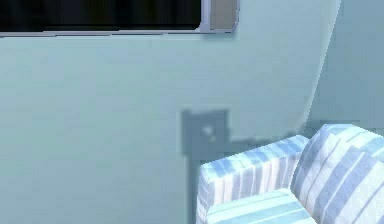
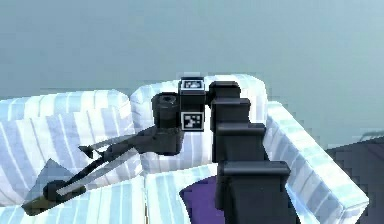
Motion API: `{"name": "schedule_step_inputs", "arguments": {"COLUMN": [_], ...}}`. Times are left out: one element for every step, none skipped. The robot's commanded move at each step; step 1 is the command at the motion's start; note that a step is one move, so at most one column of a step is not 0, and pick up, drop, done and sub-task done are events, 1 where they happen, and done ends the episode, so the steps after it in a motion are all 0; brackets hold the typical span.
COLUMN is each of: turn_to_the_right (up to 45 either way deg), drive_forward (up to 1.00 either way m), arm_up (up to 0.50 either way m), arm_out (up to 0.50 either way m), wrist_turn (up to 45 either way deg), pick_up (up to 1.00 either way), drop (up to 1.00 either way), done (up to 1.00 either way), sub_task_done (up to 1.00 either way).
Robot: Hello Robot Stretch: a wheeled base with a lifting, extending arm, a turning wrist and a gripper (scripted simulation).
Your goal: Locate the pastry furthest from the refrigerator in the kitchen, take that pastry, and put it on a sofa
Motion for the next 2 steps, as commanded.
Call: {"name": "schedule_step_inputs", "arguments": {"turn_to_the_right": [0.0, 0.0], "drive_forward": [0.00, 0.00], "arm_up": [0.00, 0.00], "arm_out": [0.00, 0.00], "wrist_turn": [45.0, 15.0], "pick_up": [0.00, 0.00], "drop": [0.00, 0.00], "done": [0.00, 0.00], "sub_task_done": [0.00, 0.00]}}
